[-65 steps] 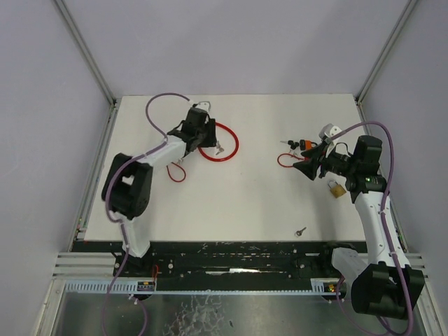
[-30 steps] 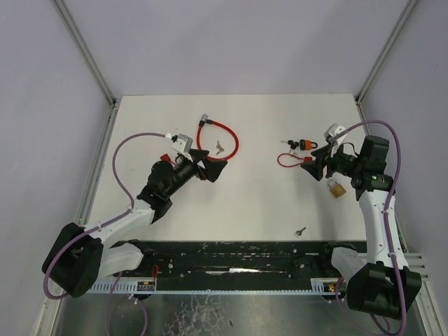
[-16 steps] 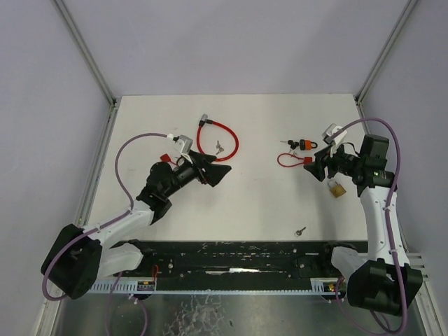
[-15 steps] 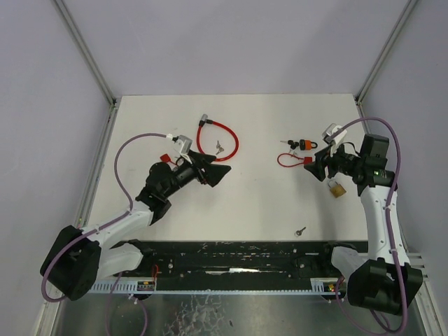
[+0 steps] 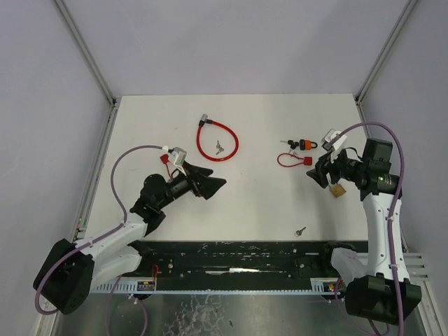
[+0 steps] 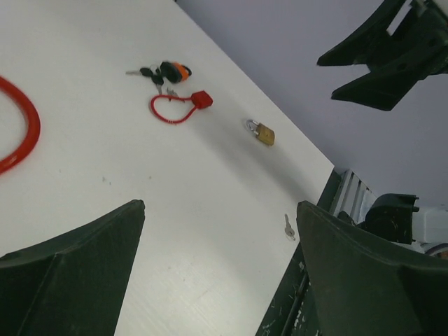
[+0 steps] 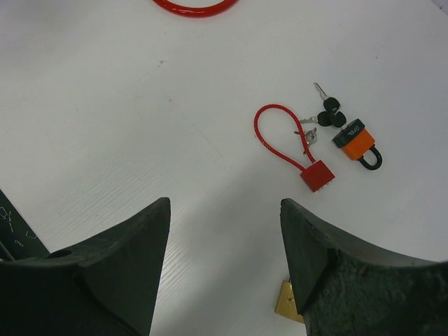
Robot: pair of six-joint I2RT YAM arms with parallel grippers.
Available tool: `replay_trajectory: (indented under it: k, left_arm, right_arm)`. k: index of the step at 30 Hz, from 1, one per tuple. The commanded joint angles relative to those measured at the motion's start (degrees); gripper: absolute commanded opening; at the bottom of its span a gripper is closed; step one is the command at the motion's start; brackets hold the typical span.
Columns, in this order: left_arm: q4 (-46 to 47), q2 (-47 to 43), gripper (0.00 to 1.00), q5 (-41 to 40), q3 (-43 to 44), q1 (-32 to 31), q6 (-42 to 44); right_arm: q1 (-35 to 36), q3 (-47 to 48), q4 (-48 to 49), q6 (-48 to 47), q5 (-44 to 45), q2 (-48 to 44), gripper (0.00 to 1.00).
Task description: Lock with the key
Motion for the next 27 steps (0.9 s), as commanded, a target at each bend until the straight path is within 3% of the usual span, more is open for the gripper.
replay_trajectory:
  k: [1, 8, 14, 20, 27]
  left_arm:
    - [7.10, 1.77, 0.88, -0.83, -3.41, 0.39, -5.09]
    - [13.50, 14.26, 0.82, 1.79, 5.45, -3.08, -10.26]
    - [-2.51, 18.89, 0.82, -7.93, 21.30, -12.69, 7.30]
    - [-1.59, 21.35, 0.83, -11.05, 28.79, -12.98, 18.32]
    - [-3.72, 23.98, 1.00, -8.24, 39.10, -11.08, 25.28]
  right_arm:
    - [-0.12, 1.22, -3.44, -3.24, -0.22, -1.82, 0.71]
    - [-0.16, 2.14, -5.43, -4.31, -1.18, -0.41, 0.71]
    - [-0.20, 2.07, -4.47, -3.28, -0.85, 0.08, 0.71]
    - [-0.17, 1.47, -1.10, -0.46, -1.77, 0.31, 0.72]
    - [-0.24, -0.65, 9.65, 9.16, 1.29, -5.26, 0.79]
